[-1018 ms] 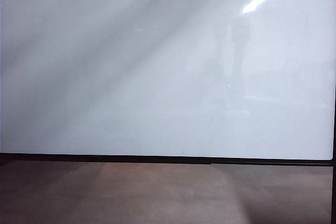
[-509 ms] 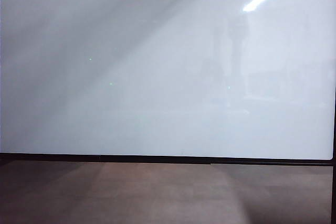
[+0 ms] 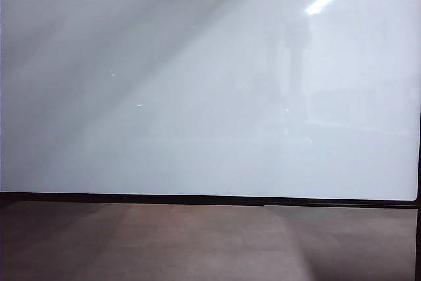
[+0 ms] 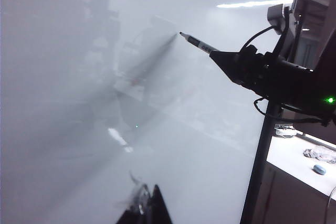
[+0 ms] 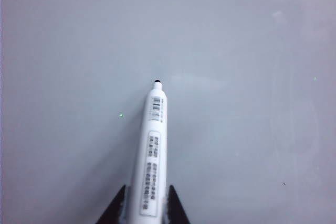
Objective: Reach to the right to find the marker pen, pick it up, and write the number 17 on the whiteboard.
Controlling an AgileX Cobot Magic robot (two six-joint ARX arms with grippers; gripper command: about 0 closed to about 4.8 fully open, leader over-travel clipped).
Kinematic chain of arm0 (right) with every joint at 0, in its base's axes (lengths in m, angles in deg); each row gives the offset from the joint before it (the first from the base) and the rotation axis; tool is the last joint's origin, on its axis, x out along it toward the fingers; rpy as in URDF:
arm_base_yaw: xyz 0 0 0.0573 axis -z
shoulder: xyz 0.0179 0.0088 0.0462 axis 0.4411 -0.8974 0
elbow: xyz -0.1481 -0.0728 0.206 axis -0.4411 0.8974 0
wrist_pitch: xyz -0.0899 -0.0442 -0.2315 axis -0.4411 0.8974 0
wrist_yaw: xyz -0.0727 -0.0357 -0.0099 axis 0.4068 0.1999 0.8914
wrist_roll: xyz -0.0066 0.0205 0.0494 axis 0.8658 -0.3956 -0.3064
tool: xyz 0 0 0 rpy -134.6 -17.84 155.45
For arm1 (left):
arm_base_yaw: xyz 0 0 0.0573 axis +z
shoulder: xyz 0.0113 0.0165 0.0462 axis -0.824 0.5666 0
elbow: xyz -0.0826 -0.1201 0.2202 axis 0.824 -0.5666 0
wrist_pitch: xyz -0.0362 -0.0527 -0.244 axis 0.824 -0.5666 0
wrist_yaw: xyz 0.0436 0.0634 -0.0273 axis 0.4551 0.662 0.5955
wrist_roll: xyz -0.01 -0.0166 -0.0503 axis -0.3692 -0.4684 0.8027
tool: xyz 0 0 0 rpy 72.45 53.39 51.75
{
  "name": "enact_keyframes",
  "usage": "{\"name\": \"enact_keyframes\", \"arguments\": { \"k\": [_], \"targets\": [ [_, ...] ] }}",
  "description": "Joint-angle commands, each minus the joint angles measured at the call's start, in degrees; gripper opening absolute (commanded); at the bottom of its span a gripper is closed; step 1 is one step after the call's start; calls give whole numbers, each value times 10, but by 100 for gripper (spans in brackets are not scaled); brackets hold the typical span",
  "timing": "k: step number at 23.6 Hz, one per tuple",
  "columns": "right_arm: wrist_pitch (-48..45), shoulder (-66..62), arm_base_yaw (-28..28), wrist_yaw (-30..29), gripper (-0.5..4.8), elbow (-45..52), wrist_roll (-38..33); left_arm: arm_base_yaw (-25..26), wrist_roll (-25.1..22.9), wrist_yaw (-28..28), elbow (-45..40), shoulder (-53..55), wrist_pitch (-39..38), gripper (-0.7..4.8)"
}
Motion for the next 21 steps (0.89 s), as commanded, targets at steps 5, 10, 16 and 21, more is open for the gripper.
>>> {"name": "enact_keyframes", "arguments": {
  "k": [5, 10, 16, 21],
  "targets": [
    [-33, 2, 0, 3, -6, -4, 16, 0, -1, 1, 1, 0, 24, -5],
    [-36, 2, 2, 19, -6, -4, 17, 0, -1, 1, 1, -1, 27, -5],
    [-37, 2, 9, 22, -6, -4, 17, 0, -1, 1, 1, -5, 27, -5],
    [-40, -2, 10, 24, -6, -4, 17, 0, -1, 0, 1, -10, 27, -5]
  ]
}}
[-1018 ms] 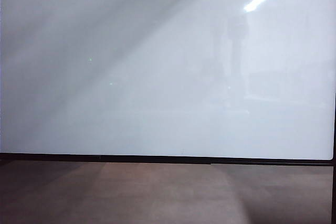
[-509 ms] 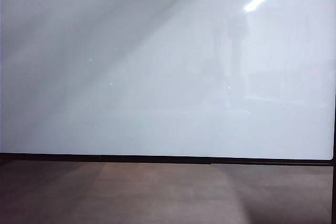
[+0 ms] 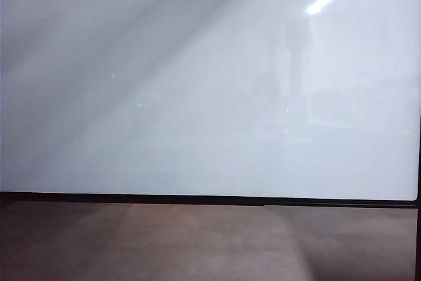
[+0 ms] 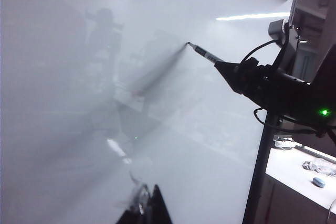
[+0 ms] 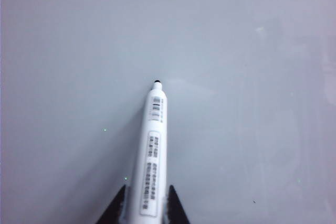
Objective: Reach to the right to find the marker pen, pick it up, and write the number 17 on the whiteboard.
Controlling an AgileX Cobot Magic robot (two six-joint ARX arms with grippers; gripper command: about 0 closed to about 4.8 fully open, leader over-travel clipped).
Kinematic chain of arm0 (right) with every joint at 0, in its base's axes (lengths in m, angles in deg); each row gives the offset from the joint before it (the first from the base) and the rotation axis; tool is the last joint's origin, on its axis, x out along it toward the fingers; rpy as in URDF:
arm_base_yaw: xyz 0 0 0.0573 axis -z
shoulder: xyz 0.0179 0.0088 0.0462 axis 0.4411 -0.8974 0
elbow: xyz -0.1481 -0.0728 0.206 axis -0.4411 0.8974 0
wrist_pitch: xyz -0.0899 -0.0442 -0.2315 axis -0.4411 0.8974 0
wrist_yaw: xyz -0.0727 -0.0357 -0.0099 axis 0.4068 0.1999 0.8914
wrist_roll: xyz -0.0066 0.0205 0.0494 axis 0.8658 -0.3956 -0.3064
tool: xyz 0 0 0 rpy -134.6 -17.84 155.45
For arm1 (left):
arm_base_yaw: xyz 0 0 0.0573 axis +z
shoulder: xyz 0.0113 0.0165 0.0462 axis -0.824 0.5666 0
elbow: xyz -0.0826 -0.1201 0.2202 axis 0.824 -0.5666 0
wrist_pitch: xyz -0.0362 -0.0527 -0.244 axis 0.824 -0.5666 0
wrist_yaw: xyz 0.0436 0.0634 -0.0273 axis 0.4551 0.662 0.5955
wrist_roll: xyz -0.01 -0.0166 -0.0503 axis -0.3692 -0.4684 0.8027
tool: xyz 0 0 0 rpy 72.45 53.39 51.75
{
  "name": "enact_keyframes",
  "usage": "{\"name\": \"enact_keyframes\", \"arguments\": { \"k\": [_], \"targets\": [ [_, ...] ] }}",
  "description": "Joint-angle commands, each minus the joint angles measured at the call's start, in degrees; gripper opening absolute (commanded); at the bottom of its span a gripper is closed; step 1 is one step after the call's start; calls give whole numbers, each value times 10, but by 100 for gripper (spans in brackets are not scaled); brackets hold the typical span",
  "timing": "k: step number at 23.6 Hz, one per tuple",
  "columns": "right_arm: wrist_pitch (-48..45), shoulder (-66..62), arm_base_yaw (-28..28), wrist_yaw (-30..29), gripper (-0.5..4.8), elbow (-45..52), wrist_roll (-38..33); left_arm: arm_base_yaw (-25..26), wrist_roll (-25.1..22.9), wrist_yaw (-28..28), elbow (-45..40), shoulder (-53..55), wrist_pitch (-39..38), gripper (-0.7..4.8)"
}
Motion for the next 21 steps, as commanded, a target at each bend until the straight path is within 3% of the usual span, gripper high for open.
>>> {"name": "enact_keyframes", "arguments": {
  "k": [1, 21],
  "targets": [
    [-14, -2, -1, 3, -6, -5, 2, 0, -1, 0, 1, -2, 11, -5],
    [-20, -19, -1, 10, -6, -5, 2, 0, -1, 0, 1, -3, 10, -5]
  ]
}}
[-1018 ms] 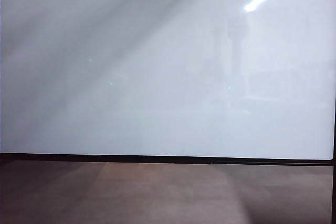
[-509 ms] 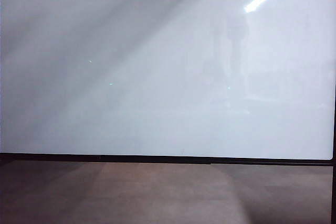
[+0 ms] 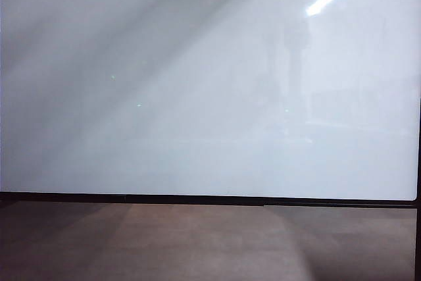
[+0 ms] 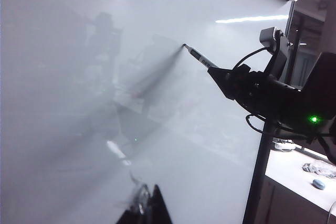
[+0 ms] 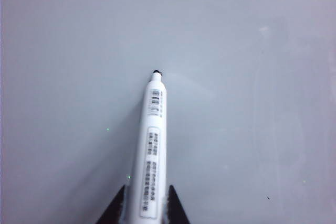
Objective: Reach to the right to find the marker pen, pick it up, and write the number 17 on the whiteboard.
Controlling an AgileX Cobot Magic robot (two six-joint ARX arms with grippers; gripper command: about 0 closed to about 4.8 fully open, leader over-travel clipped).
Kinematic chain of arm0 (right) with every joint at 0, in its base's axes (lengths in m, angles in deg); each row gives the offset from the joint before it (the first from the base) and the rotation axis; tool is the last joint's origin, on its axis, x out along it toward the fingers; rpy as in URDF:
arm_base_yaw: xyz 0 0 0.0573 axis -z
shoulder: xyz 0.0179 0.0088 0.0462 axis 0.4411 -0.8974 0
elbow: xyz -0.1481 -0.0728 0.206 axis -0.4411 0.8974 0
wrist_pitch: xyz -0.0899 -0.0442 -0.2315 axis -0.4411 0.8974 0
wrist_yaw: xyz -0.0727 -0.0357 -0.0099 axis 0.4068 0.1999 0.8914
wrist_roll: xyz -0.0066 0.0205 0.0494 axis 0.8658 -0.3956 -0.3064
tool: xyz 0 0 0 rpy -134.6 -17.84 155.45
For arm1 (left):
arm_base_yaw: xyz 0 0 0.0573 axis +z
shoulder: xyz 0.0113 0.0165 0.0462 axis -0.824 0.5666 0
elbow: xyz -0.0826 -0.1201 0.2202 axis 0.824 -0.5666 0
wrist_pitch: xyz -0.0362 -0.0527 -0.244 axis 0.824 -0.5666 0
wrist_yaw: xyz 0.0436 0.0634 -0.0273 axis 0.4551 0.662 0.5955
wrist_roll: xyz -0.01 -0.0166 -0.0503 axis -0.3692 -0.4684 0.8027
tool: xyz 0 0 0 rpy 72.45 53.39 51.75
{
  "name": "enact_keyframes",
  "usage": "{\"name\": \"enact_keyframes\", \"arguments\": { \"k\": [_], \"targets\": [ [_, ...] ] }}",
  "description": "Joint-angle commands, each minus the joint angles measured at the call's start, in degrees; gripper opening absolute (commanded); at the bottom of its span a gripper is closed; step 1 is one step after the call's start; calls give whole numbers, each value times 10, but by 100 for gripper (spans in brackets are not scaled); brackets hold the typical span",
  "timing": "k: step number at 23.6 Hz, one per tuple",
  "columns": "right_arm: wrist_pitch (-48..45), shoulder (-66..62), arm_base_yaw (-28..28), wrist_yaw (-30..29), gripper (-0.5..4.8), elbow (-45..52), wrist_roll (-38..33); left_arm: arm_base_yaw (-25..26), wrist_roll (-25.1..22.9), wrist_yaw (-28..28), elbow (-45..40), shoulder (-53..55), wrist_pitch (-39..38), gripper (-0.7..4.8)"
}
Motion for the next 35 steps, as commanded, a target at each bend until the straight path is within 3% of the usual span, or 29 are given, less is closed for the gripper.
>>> {"name": "enact_keyframes", "arguments": {
  "k": [1, 25, 35],
  "targets": [
    [2, 0, 1, 6, -6, -4, 2, 0, -1, 0, 1, 0, 10, -5],
    [120, -47, 0, 22, -6, 3, -20, 0, -1, 0, 1, 0, 9, -5],
    [95, -29, -15, 11, -6, 59, -44, 0, -1, 0, 1, 0, 9, -5]
  ]
}}
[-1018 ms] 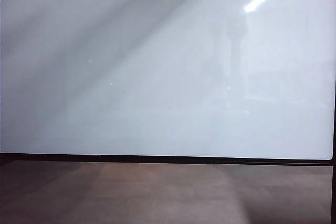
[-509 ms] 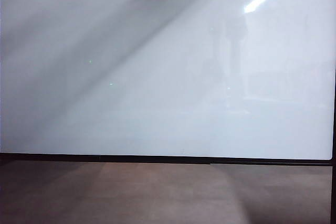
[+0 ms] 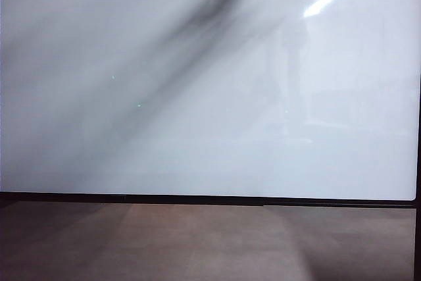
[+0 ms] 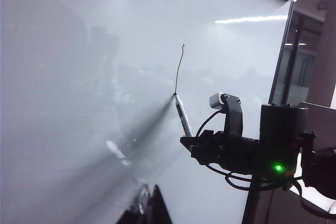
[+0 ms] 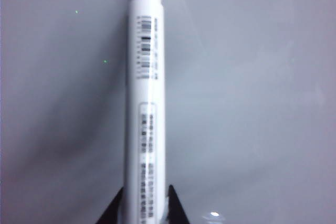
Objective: Reach to the right to find the marker pen, pick it up, and write the number 17 on the whiteboard.
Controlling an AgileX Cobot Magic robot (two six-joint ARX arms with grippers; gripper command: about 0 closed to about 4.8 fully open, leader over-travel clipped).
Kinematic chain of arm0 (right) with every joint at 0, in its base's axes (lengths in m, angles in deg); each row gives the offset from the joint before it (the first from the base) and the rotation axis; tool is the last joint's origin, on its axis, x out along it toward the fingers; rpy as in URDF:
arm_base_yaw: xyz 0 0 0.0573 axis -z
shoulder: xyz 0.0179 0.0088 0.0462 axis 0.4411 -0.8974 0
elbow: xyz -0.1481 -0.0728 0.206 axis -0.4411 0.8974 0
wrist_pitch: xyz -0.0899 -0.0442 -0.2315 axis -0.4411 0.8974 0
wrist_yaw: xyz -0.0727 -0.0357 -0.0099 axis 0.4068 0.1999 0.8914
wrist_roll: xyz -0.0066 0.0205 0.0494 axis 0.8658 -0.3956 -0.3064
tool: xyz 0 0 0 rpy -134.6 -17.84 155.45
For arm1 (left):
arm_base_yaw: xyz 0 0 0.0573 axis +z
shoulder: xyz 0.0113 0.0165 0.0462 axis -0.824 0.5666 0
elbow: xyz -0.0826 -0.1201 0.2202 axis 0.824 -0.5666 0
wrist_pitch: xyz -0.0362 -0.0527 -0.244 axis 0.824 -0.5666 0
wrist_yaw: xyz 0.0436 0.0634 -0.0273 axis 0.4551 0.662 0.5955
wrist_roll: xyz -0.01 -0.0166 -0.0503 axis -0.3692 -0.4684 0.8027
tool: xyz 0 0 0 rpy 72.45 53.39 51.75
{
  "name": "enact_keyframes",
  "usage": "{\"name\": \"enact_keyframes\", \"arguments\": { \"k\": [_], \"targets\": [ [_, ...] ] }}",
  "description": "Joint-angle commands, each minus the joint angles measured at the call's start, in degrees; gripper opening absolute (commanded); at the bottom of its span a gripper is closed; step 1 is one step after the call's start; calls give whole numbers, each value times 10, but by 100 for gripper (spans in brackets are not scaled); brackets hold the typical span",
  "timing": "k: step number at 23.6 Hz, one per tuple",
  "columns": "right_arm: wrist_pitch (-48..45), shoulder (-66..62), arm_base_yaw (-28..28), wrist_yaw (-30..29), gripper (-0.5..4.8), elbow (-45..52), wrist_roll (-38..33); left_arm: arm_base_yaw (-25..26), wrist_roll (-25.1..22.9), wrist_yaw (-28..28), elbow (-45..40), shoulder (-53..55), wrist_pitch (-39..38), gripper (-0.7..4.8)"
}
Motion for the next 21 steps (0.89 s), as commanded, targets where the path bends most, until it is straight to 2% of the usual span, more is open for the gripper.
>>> {"name": "enact_keyframes", "arguments": {
  "k": [1, 6, 10, 16, 21],
  "targets": [
    [-14, 27, -11, -1, -6, -3, -1, 0, -1, 0, 1, 0, 9, -5],
    [-17, 65, -25, 12, -6, -3, 29, 0, -1, 0, 1, 0, 9, -5],
    [-81, 74, -19, 12, -6, -3, 77, 0, -1, 0, 1, 0, 9, -5],
    [-72, 61, 28, -11, -6, -46, 75, 0, -1, 0, 0, 0, 8, -5],
    [-75, 42, 35, -25, -6, -59, 74, 0, -1, 0, 0, 1, 9, -5]
  ]
}}
